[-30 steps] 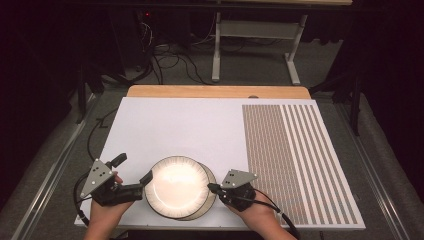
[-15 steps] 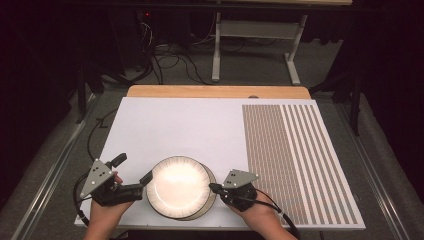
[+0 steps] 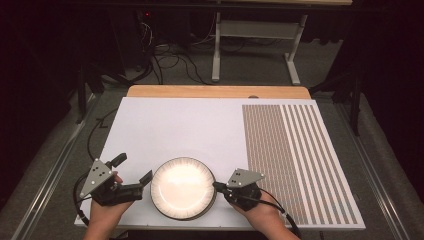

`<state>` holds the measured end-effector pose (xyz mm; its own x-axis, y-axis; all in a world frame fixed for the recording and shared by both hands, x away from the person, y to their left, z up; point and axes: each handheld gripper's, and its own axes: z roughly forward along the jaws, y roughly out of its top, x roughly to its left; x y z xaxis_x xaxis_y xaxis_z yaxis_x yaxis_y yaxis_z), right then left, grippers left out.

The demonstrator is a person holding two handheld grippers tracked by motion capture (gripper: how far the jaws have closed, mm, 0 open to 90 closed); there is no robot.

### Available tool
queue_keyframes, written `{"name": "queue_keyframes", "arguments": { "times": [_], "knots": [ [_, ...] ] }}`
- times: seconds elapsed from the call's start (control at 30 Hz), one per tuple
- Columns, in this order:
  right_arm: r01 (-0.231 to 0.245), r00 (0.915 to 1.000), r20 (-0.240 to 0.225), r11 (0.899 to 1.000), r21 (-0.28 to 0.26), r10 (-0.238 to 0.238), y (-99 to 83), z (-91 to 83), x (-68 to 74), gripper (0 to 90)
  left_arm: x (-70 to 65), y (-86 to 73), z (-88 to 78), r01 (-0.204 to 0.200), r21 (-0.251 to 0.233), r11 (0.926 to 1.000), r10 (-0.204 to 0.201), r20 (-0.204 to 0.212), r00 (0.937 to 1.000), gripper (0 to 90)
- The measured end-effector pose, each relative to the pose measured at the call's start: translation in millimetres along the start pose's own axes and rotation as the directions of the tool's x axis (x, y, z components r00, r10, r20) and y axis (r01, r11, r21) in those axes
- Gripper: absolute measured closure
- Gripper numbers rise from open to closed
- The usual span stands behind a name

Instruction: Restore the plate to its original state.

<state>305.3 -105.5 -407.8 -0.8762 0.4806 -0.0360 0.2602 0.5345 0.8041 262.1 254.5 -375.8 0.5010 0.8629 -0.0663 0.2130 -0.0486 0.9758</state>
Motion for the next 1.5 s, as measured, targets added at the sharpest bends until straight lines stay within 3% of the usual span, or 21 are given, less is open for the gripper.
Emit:
{"name": "queue_keyframes", "arguments": {
  "times": [0.7,0.97,1.13,1.27,1.37,1.4,1.5],
  "knots": [
    [-0.003,1.0,0.009,1.0,-0.007,0.003,-2.2,-7.9,-1.1,90.0,0.0,0.2,0.7,-0.002,0.001,1.0,0.002,0.002,1.0,0.7],
    [-0.045,0.9974,0.054,0.998,-0.053,0.047,-3.4,-30.7,-16.0,89.3,1.0,-0.3,0.4,0.002,0.002,1.0,-0.002,0.001,1.0,0.7],
    [-0.083,0.9921,0.086,0.992,-0.093,0.091,-6.8,-49.6,-28.8,85.5,0.8,-0.7,1.3,0.004,0.002,1.0,-0.004,0.003,1.0,0.7],
    [-0.124,0.9831,0.12,0.985,-0.121,0.138,-12.8,-66.0,-40.9,81.3,0.8,-0.9,1.8,0.0,0.006,1.0,0.0,0.003,1.0,0.7],
    [-0.148,0.9757,0.141,0.979,-0.141,0.168,-17.7,-75.4,-48.2,73.7,1.0,-1.1,2.1,0.001,0.006,1.0,-0.001,0.003,1.0,0.7],
    [-0.163,0.9704,0.153,0.974,-0.155,0.187,-20.6,-80.1,-51.1,66.9,0.9,-1.1,2.2,0.001,0.006,1.0,-0.001,0.003,1.0,0.7],
    [-0.168,0.9649,0.173,0.971,-0.17,0.198,-23.6,-84.9,-53.5,59.2,0.9,-1.5,2.5,0.0,0.007,1.0,0.0,0.005,1.0,0.7]
  ]
}}
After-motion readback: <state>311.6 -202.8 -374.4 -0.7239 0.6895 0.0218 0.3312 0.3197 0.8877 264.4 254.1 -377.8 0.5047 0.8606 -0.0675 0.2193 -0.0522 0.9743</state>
